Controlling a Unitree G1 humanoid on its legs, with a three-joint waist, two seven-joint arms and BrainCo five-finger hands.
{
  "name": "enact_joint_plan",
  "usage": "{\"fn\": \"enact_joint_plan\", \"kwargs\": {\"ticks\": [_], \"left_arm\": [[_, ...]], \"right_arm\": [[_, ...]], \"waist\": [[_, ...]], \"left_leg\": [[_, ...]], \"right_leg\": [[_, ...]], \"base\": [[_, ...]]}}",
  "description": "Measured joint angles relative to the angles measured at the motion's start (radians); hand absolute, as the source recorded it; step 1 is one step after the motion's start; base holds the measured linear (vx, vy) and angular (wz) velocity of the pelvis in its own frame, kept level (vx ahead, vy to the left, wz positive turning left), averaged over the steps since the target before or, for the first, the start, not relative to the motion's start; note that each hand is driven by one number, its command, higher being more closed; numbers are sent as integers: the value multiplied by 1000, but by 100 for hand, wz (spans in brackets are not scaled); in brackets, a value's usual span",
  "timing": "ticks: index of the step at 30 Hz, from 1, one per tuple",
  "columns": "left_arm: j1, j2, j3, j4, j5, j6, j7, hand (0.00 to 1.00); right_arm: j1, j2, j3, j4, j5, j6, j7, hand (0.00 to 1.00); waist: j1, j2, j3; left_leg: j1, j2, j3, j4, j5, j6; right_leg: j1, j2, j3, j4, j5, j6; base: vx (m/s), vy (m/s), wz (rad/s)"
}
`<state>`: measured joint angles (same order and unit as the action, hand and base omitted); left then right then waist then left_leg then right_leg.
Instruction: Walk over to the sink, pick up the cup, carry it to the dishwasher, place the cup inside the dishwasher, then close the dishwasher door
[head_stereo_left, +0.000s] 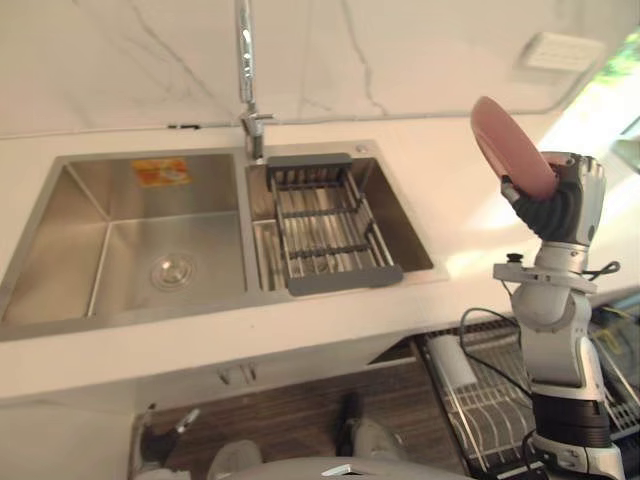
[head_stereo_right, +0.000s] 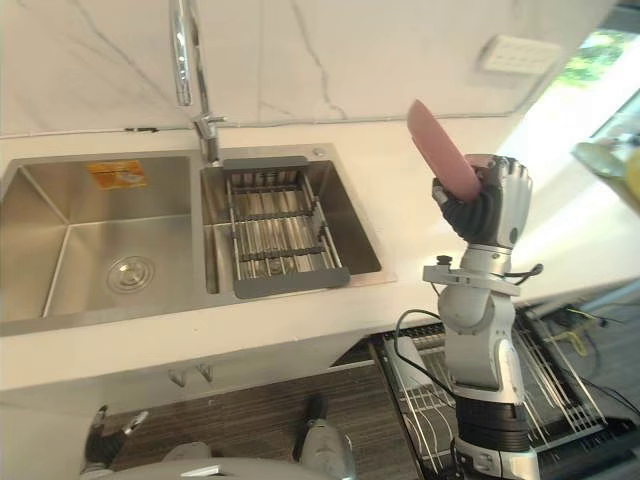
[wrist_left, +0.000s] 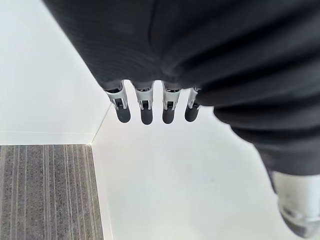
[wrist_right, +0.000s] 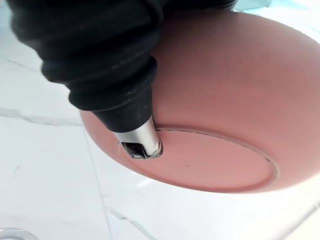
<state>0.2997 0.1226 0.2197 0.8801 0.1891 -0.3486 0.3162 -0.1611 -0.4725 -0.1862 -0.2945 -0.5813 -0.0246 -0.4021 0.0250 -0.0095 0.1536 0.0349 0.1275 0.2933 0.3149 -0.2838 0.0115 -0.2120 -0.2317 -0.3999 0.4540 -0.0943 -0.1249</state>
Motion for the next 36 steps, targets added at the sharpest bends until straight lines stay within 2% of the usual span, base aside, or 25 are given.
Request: {"fn": "enact_joint_plan", "kwargs": {"ticks": [2, 4, 6, 7, 8, 9, 10, 11, 12, 13, 14, 15, 16, 17, 19, 22, 27, 31, 33, 36], "left_arm": [[17, 18, 6, -3, -11, 2, -3, 0], [32, 25, 6, -4, -15, 20, -5, 0], [33, 28, 6, -3, -29, 50, -19, 0], [27, 38, 5, -1, -28, 60, -20, 0], [24, 46, 4, -1, -26, 64, -20, 0], [21, 49, 6, 2, -26, 65, -20, 0], [10, 46, 5, 9, -25, 71, -21, 0], [8, 35, 10, 10, -9, 70, -23, 0], [3, 33, 16, 10, -4, 66, -23, 0], [-8, 24, 16, 14, 15, 63, -23, 0], [-11, 11, 16, 13, 22, 60, -23, 0], [2, -4, 19, 14, 37, 53, -20, 0], [22, -8, 21, 14, 46, 48, -16, 0], [33, -9, 22, 15, 54, 41, -14, 0], [49, -19, 25, 17, 77, 25, -8, 0], [48, -31, 19, 32, 107, -1, 2, 0], [46, -30, 16, 36, 109, -24, 3, 0], [45, -29, 7, 36, 109, -24, -4, 0], [38, -26, 3, 35, 106, -24, -6, 0], [8, -25, -7, 32, 85, -24, -23, 0]], "right_arm": [[-30, 0, 20, 5, -20, 3, -3, 100], [-91, 0, 37, 34, -45, 8, -4, 100], [-145, -4, 58, 83, -55, 24, -3, 100], [-154, -11, 60, 112, -54, 29, -1, 100], [-155, -13, 60, 135, -54, 30, -1, 100], [-155, -14, 59, 145, -53, 31, -1, 100], [-150, -30, 57, 160, -52, 39, -1, 100], [-143, -61, 51, 158, -51, 46, 0, 100], [-133, -72, 35, 155, -51, 48, 0, 100], [-107, -93, -23, 157, -44, 54, 0, 100], [-97, -105, -56, 157, -38, 62, 2, 100], [-71, -114, -99, 155, -32, 72, 2, 100], [-48, -118, -116, 149, -33, 73, 6, 100], [-34, -118, -133, 144, -34, 72, 9, 100], [-20, -106, -165, 137, -49, 72, 23, 100], [41, -55, -212, 72, -78, 72, 32, 100], [58, -6, -215, 67, -134, 80, 46, 100], [82, 28, -215, 78, -133, 123, 65, 100], [82, 35, -210, 91, -133, 129, 67, 100], [66, 35, -172, 214, -133, 133, 62, 100]], "waist": [[29, -11, -16], [36, -22, -26], [41, -37, -39], [52, -50, -47], [65, -67, -58], [66, -74, -62], [65, -71, -65], [72, -49, -66], [70, -51, -59], [62, -54, -57], [59, -40, -60], [69, -27, -65], [50, -18, -71], [39, -26, -68], [23, -33, -64], [17, -38, -59], [-3, -43, -53], [-5, -34, -46], [-7, -35, -41], [-2, -43, -16]], "left_leg": [[25, 34, 75, -1, 5, -8], [13, 69, 132, 26, 7, -11], [-18, 114, 196, 59, 9, -15], [-28, 140, 237, 69, 16, -27], [-33, 157, 257, 88, 22, -38], [-34, 167, 257, 98, 23, -40], [-17, 191, 254, 98, 43, -72], [-20, 223, 248, 132, 57, -94], [-47, 234, 236, 169, 54, -101], [-59, 195, 177, 80, 19, -176], [-57, 182, 155, -2, 61, -168], [-29, 165, 137, -60, 147, -160], [-9, 153, 141, -89, 159, -162], [2, 147, 144, -100, 166, -162], [0, 139, 149, -119, 179, -162], [3, 118, 144, -158, 204, -162], [-31, 73, 129, -194, 235, -154], [-46, 51, 115, -221, 252, -143], [-57, 44, 113, -240, 270, -139], [-88, 42, 114, -260, 298, -136]], "right_leg": [[70, -59, -77, 118, -70, 7], [118, -97, -103, 157, -54, -5], [122, -118, -105, 152, -6, -12], [125, -126, -104, 98, 49, -9], [134, -133, -105, 3, 149, -8], [146, -124, -101, -41, 168, 27], [179, -78, -118, -99, 146, 57], [194, -42, -116, -150, 139, 68], [211, -34, -111, -179, 131, 81], [240, -32, -103, -232, 117, 115], [249, -26, -102, -248, 120, 145], [262, -22, -89, -273, 123, 192], [283, -21, -92, -301, 130, 222], [286, -21, -90, -315, 131, 239], [287, -13, -85, -354, 138, 250], [307, -11, -91, -413, 150, 272], [298, -29, -110, -468, 154, 315], [289, -45, -122, -471, 156, 322], [267, -46, -121, -467, 157, 322], [222, -42, -114, -461, 165, 311]], "base": [[1, 8, -86], [8, -88, -108], [-12, -181, -127], [5, -267, -140], [20, -385, -137], [31, -422, -118], [37, -407, -105], [20, -307, -91], [-13, -230, -57], [-55, -179, -14], [-30, -133, -29], [49, -99, -22], [103, -48, -24], [96, -42, -6], [12, -31, -11], [-32, -29, 8], [-54, -19, 12], [-52, 22, 12], [-38, 29, 5], [-63, 6, -1]]}}
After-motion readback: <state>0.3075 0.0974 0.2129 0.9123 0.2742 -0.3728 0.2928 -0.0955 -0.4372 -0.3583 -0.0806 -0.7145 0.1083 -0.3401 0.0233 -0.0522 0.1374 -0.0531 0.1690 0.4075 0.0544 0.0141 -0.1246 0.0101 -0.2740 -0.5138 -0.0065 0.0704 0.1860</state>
